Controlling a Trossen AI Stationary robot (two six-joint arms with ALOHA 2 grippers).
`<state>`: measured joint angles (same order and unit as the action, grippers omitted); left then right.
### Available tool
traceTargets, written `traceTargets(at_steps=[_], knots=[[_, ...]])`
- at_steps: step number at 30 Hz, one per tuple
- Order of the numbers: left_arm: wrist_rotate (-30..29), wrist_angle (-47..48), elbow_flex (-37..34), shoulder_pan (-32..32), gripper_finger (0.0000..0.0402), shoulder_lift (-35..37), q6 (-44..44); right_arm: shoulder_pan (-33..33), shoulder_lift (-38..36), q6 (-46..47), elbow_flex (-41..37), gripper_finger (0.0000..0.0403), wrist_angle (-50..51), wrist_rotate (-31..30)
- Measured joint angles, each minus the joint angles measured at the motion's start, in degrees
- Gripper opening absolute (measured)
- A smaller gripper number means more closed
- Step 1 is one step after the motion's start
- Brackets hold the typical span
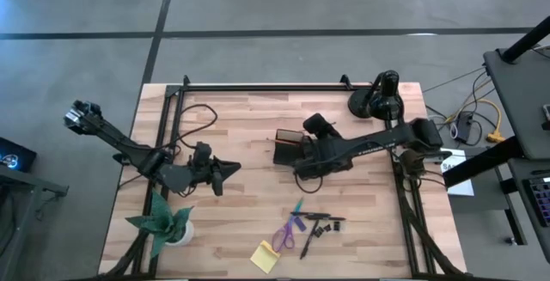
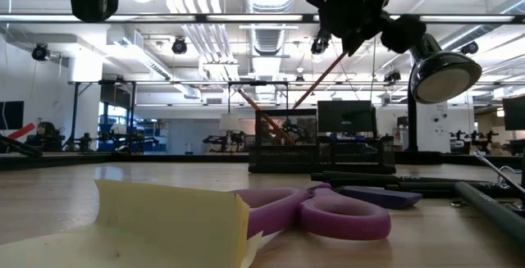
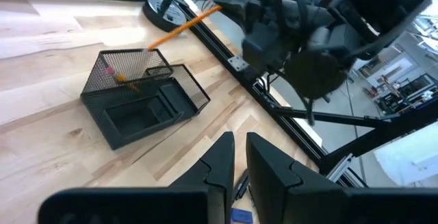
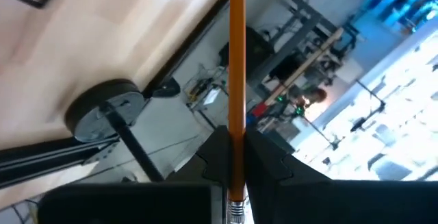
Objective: Pick and place office supplies into organizer
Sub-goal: Put the yellow pencil into the black desk organizer, then put the top black pen into the black desk organizer
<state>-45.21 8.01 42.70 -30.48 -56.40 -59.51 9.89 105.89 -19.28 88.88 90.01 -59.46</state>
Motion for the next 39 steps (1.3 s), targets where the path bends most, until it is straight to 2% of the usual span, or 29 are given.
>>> traceTargets(at_steps=[6, 11, 20, 26, 31, 36, 39], knots=[[0.0, 0.0, 0.0, 0.0, 0.0024, 0.0, 0.0, 0.85, 1.17, 1.74, -0.02, 0.0018, -0.26, 5.48], [-0.02, -0.01, -0.28, 0.0, 0.0024, 0.0, -0.02, 0.33, 4.3, -2.7, 0.02, 0.0019, -5.16, 5.45], [1.65, -0.04, -0.9, -0.06, 0.0024, 0.0, -0.13, 0.33, 11.07, -6.37, 4.45, 0.0026, -6.15, 5.44], [1.71, 0.1, -0.9, -0.06, 0.0024, -0.1, -1.57, 0.35, 11.65, -1.57, 9.17, 0.0031, -8.47, 7.13], [1.71, 0.31, -1.16, -0.04, 0.0024, -0.24, -1.64, 0.5, 11.61, -1.44, 12.87, 0.0061, -11.22, 13.04], [2.13, 0.15, -1.44, -0.04, 0.0024, -0.22, -1.65, 1.46, 11.61, -3.21, 14.24, 0.0103, -13.04, 13.23], [3.57, 0.08, -1.71, -0.04, 0.0024, -0.2, -1.73, 2.88, 11.36, -0.27, 15.17, 0.0126, -12.28, 13.06]])
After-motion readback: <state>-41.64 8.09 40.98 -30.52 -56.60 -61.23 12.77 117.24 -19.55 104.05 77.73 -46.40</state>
